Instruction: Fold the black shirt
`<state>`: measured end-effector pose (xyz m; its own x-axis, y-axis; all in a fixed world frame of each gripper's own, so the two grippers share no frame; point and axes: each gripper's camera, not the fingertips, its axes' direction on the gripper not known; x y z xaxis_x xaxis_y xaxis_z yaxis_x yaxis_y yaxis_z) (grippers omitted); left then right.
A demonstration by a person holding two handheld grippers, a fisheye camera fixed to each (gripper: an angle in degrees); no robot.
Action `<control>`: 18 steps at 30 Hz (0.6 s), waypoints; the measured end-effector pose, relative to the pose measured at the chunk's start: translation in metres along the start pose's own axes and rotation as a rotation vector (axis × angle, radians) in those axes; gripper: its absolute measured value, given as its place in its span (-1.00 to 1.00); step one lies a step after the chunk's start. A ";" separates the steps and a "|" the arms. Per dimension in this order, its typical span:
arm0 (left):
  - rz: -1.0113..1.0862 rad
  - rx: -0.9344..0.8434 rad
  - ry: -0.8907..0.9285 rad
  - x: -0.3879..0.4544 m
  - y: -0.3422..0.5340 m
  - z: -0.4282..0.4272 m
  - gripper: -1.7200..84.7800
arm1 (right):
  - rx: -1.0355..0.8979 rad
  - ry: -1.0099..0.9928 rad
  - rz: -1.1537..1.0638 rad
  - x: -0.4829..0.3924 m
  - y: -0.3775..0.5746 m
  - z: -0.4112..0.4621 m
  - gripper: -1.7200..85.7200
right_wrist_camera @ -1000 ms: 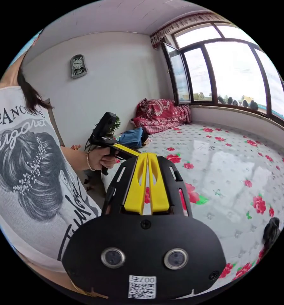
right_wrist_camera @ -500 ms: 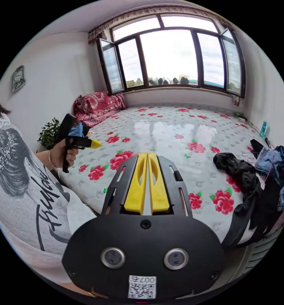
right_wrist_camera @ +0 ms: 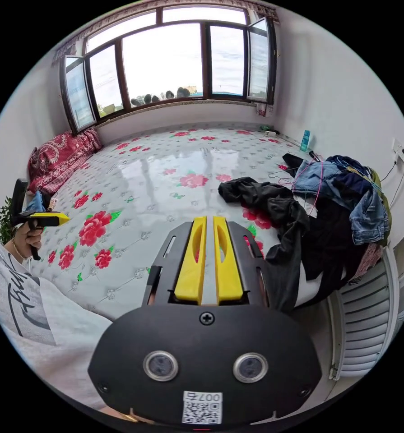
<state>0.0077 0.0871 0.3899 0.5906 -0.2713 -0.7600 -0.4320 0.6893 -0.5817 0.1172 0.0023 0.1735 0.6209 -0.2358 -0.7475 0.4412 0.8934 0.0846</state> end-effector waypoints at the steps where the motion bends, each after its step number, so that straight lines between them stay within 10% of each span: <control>1: -0.016 -0.003 -0.006 -0.001 -0.002 0.004 -0.98 | -0.001 0.011 0.011 0.012 -0.002 0.003 -0.92; 18: -0.343 -0.008 -0.129 0.000 -0.084 0.090 -0.98 | -0.128 0.075 0.013 0.276 -0.052 0.102 -0.78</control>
<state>0.1050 0.0899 0.4648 0.7828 -0.3983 -0.4781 -0.1989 0.5679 -0.7987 0.3321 -0.1481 0.0296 0.5742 -0.1989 -0.7942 0.3444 0.9387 0.0139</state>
